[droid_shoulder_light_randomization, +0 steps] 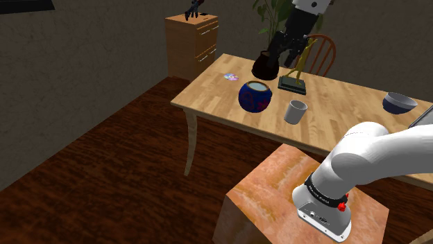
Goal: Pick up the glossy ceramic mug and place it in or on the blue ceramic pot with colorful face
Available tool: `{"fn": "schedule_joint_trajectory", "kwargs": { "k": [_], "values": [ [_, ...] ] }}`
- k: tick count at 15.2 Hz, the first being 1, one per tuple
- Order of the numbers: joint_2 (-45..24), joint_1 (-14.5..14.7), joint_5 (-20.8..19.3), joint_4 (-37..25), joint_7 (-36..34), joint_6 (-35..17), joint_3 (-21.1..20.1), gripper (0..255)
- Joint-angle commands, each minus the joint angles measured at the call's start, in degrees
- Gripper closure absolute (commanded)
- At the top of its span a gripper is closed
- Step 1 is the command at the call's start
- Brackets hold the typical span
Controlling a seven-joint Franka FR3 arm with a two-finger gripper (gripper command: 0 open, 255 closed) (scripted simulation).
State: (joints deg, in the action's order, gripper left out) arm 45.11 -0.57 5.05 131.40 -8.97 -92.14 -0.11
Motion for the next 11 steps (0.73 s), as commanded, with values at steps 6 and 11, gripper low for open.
{"fn": "schedule_joint_trajectory", "kwargs": {
  "k": [6,11],
  "values": [
    [1.87,-1.91,-3.76,7.65,4.58,-4.79,3.6,0],
    [2.23,-4.36,-8.03,14.05,9.15,-10.15,7.64,0]
  ]
}}
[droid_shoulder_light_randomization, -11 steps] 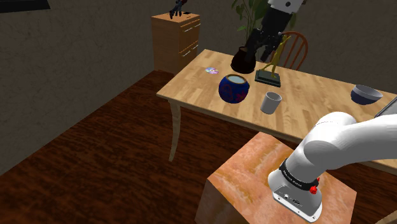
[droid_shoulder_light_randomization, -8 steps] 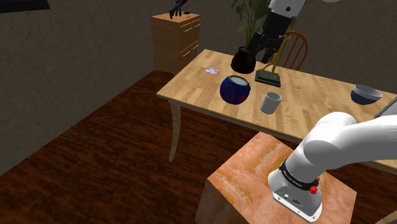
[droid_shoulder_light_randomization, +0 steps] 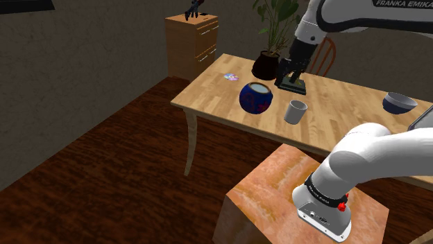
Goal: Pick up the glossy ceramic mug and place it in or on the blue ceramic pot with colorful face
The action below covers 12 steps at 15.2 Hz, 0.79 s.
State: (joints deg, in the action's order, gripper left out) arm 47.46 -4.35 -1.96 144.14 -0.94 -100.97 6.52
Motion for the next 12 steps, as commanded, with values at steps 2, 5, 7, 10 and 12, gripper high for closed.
{"fn": "schedule_joint_trajectory", "kwargs": {
  "k": [2,5,7,10,12],
  "values": [
    [-0.48,-1.7,-2.84,3.49,2.95,-3.68,2.76,0],
    [-1.63,-3.49,-5.69,6.31,5.68,-7.49,5.53,0],
    [-2.85,-4.73,-7.62,7.88,7.49,-10.22,7.48,0],
    [-5.38,-6.59,-10.52,9.71,10.17,-14.63,10.52,0],
    [-7.57,-7.77,-12.41,10.57,11.93,-17.75,12.63,0]
  ]
}}
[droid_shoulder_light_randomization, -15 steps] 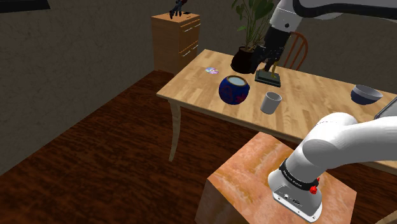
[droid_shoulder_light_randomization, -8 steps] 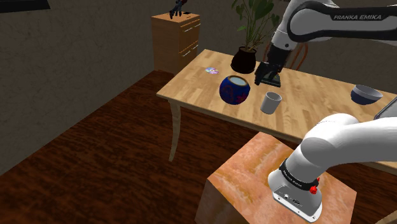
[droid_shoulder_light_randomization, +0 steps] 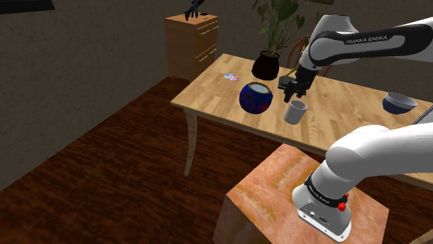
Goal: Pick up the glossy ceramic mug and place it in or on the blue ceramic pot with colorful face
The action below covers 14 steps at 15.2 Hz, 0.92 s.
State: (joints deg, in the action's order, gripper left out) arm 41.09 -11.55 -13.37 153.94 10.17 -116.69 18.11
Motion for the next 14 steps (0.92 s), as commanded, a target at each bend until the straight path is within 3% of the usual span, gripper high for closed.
{"fn": "schedule_joint_trajectory", "kwargs": {
  "k": [1,5,14],
  "values": [
    [-2.43,-1.13,-1.92,1.09,1.69,-3.66,2.12,0],
    [-7.84,-3.0,-4.94,1.57,4.95,-9.91,6.19,0],
    [-12.7,-2.85,-5.72,4.44,5.03,-17.63,8.07,0]
  ]
}}
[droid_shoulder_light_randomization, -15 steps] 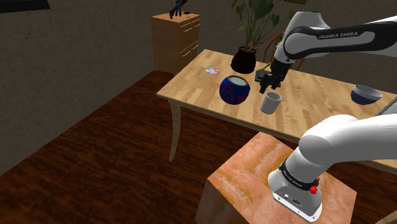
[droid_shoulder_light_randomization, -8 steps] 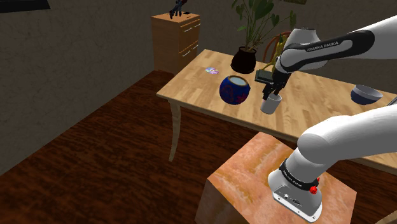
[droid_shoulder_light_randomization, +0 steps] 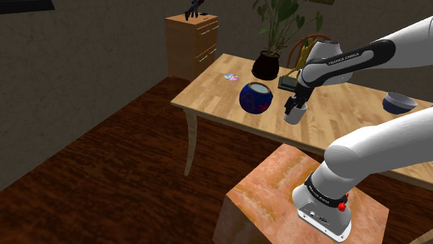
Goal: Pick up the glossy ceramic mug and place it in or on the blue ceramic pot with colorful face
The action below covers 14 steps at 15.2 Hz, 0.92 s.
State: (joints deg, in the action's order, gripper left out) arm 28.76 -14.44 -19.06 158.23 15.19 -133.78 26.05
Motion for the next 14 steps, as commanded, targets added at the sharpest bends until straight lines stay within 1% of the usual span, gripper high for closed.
{"fn": "schedule_joint_trajectory", "kwargs": {
  "k": [1,6,7,14],
  "values": [
    [-0.37,0.03,-0.03,0.14,0.01,-0.54,0.13,0],
    [-0.36,0.03,-0.03,0.13,0.01,-0.52,0.12,0],
    [-0.36,0.03,-0.03,0.13,0.01,-0.52,0.12,255],
    [-0.36,0.03,-0.03,0.14,0.01,-0.52,0.12,255]
  ]
}}
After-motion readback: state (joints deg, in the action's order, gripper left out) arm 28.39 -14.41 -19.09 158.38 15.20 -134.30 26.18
